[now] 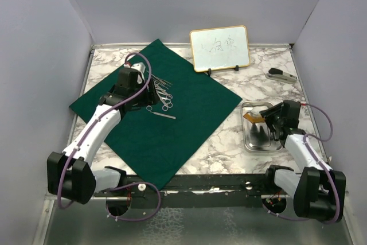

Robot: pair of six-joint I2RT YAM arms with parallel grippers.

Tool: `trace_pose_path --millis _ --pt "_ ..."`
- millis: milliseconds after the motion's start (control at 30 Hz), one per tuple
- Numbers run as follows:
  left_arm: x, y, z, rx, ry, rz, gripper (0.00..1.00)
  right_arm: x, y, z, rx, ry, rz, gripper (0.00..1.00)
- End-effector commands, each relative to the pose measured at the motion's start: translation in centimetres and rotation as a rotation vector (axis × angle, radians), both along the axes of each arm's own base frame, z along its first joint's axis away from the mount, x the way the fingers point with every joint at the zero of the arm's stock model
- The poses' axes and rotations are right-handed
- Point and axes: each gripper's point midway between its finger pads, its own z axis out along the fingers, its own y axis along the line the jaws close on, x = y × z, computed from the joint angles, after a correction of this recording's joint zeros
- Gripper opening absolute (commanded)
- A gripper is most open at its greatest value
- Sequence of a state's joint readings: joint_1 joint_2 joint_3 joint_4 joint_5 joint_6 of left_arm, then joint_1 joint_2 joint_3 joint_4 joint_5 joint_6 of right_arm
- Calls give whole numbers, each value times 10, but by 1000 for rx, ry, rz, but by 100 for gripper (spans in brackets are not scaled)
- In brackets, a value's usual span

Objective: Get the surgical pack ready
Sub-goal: Pick up the medical item from the surgical kit.

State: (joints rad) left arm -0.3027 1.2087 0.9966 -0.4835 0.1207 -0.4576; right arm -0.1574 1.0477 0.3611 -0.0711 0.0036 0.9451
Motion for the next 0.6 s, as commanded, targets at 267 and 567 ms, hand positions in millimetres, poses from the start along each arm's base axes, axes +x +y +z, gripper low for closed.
trace_pose_path --millis 267,567 --pt "69 5 -63 35 216 204 43 49 60 114 -276 -232 539 50" --pt "97 -13 -113 77 389 390 43 48 119 131 -305 -290 757 49"
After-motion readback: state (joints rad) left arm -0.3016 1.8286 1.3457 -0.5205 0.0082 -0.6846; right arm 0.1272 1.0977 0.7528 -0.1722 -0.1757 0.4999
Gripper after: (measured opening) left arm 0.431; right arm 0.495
